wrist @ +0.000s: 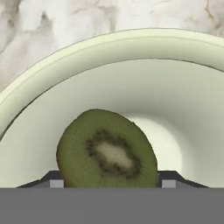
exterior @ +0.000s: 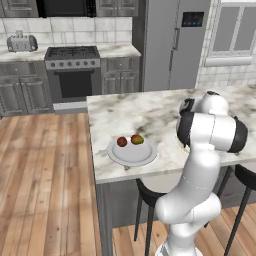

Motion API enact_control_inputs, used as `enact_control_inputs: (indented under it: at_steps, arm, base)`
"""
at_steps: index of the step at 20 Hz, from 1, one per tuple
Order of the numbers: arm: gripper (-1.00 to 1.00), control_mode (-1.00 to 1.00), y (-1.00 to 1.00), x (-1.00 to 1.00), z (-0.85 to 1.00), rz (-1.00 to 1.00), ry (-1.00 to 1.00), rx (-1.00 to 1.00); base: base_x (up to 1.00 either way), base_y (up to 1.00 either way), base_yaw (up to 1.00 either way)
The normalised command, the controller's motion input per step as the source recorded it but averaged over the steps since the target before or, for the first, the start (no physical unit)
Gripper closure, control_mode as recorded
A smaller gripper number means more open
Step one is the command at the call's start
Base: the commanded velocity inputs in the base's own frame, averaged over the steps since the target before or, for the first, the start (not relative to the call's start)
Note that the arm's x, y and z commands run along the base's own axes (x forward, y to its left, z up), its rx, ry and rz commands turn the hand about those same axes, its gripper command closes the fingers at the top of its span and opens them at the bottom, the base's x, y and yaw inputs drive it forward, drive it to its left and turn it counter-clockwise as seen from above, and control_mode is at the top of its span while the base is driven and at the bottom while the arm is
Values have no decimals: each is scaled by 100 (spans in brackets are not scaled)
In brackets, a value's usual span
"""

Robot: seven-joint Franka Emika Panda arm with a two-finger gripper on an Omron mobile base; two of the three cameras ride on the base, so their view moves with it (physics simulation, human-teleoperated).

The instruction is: Take the fruits from the plate on the dining counter and place two fruits in each bowl.

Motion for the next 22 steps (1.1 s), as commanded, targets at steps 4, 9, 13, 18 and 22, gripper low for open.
enact_control_inputs:
  at_steps: [4,9,13,18,22]
  arm:
    - [100,-100,0,52,-6,0,0,0]
    - [100,-100,-12,10,-15,0,1,0]
    - [-100,-100,-8,0,-6,0,6,0]
    - [-100,-100,-1,0,0,0,3,0]
    - [-100,-100,0,-12,0,0,2,0]
  base:
    - [0,0,0]
    - [0,0,0]
    - [0,0,0]
    - [0,0,0]
    - [0,0,0]
